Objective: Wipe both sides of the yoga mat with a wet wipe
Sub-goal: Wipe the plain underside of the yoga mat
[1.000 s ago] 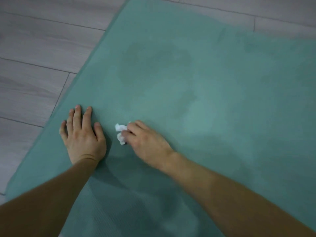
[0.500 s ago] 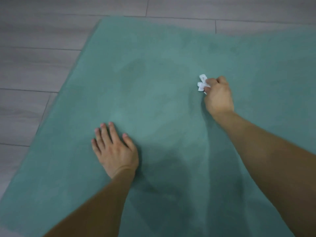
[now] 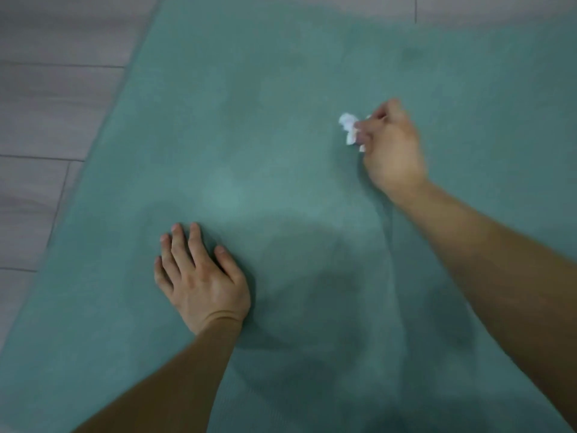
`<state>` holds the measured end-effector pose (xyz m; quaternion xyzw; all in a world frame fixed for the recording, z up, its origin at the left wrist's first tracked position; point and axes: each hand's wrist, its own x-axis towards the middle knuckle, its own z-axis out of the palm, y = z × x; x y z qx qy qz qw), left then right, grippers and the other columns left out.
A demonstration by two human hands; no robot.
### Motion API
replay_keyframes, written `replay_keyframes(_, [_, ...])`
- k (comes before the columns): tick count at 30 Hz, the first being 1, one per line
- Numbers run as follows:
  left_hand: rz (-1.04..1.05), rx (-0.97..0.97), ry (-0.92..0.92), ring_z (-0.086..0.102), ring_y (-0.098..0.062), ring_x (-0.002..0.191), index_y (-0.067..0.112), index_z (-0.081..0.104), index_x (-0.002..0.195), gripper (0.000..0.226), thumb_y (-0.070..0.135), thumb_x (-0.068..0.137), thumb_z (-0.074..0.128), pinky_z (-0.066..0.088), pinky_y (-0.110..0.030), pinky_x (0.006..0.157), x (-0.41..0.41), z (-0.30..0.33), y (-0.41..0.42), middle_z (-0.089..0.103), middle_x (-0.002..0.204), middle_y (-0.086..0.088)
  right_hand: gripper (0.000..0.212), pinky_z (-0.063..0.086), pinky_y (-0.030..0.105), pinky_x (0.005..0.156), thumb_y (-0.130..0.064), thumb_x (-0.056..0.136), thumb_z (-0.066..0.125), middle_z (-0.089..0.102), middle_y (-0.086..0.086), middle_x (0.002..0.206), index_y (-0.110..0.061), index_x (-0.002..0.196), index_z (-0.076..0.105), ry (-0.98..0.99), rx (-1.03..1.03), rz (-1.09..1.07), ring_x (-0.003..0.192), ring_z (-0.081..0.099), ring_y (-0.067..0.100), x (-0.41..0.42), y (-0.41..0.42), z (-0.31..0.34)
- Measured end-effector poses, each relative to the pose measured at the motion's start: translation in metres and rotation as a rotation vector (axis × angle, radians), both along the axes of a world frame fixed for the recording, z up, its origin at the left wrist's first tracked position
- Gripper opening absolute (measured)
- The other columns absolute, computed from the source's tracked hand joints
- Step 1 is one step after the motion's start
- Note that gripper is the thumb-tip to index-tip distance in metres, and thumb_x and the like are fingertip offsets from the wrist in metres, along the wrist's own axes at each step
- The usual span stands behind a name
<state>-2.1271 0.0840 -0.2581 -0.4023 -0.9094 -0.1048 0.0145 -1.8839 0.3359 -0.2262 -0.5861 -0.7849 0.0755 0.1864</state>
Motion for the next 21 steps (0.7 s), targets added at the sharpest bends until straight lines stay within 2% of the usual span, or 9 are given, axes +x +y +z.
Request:
replay_keyframes(3, [0.011,-0.006,-0.004,0.025,-0.028,0.156,0.019,0.042,0.155,0.058,0.041,0.101,0.04,0.016,-0.053,0.127,0.0,0.001,-0.002,0.035,0.167,-0.006,0.02,0.051,0.026,0.072,-0.014,0.101,0.063,0.072,-0.001,0.081,-0.007,0.083,0.067,0.175,-0.054,-0.18,0.077,0.072,0.01,-0.014,0.005,-0.004])
replay_keyframes(5, [0.005,0.007,-0.012,0.025,-0.028,0.156,0.019,0.043,0.154,0.058,0.04,0.101,0.04,0.017,-0.053,0.126,0.001,0.004,-0.001,0.035,0.166,-0.006,0.033,0.056,0.036,0.076,-0.025,0.1,0.052,0.073,0.004,0.086,-0.003,0.083,0.071,0.295,-0.12,0.125,0.086,0.073,0.017,-0.079,-0.058,0.004])
replay_keyframes(7, [0.009,0.017,-0.022,0.026,-0.028,0.156,0.019,0.045,0.153,0.058,0.039,0.099,0.04,0.018,-0.053,0.126,0.001,0.005,0.0,0.037,0.166,-0.006,0.041,0.055,0.045,0.081,-0.025,0.095,0.036,0.064,0.01,0.102,-0.011,0.1,0.075,0.214,-0.184,0.641,0.096,0.064,0.03,-0.124,-0.139,0.011])
replay_keyframes(9, [-0.003,0.029,-0.023,0.027,-0.028,0.155,0.019,0.045,0.153,0.058,0.037,0.098,0.04,0.019,-0.053,0.126,0.0,0.005,0.0,0.037,0.165,-0.006,0.045,0.056,0.046,0.082,-0.023,0.097,0.033,0.061,0.012,0.103,-0.014,0.11,0.075,0.181,-0.205,0.869,0.096,0.059,0.033,-0.128,-0.16,0.014])
replay_keyframes(11, [-0.002,0.019,-0.005,0.027,-0.028,0.156,0.019,0.044,0.154,0.057,0.036,0.099,0.04,0.018,-0.053,0.126,0.0,0.005,-0.001,0.036,0.166,-0.005,0.046,0.057,0.043,0.081,-0.036,0.106,0.038,0.065,0.012,0.1,-0.015,0.11,0.078,0.217,-0.151,0.796,0.092,0.063,0.034,-0.11,-0.111,0.004])
replay_keyframes(13, [0.004,0.01,-0.002,0.025,-0.027,0.156,0.02,0.042,0.155,0.057,0.036,0.101,0.038,0.016,-0.052,0.127,0.001,0.006,-0.002,0.034,0.167,-0.004,0.058,0.053,0.036,0.082,-0.061,0.107,0.041,0.066,0.01,0.103,-0.016,0.108,0.079,0.094,-0.005,0.456,0.095,0.064,0.031,-0.076,-0.036,0.0])
replay_keyframes(15, [-0.004,0.004,-0.004,0.023,-0.026,0.157,0.019,0.041,0.155,0.057,0.036,0.101,0.039,0.016,-0.052,0.127,0.002,0.005,-0.001,0.033,0.168,-0.004,0.028,0.045,0.028,0.085,-0.033,0.104,0.058,0.062,0.015,0.116,-0.014,0.113,0.076,-0.011,-0.011,0.044,0.106,0.062,0.033,-0.042,0.019,0.009])
replay_keyframes(17, [0.015,0.0,0.001,0.023,-0.027,0.157,0.02,0.041,0.155,0.057,0.035,0.1,0.04,0.016,-0.052,0.127,0.001,0.004,-0.001,0.033,0.168,-0.004,0.029,0.043,0.029,0.088,-0.003,0.095,0.055,0.058,0.022,0.122,-0.009,0.116,0.074,0.16,-0.132,-0.189,0.111,0.059,0.037,-0.057,0.018,0.017])
replay_keyframes(21, [0.018,0.011,-0.014,0.025,-0.027,0.156,0.019,0.043,0.154,0.057,0.034,0.099,0.041,0.018,-0.053,0.126,0.001,0.006,-0.002,0.035,0.167,-0.004,0.041,0.053,0.044,0.084,-0.006,0.095,0.042,0.056,0.014,0.114,-0.012,0.12,0.073,0.166,-0.222,0.534,0.106,0.055,0.034,-0.147,-0.116,0.013])
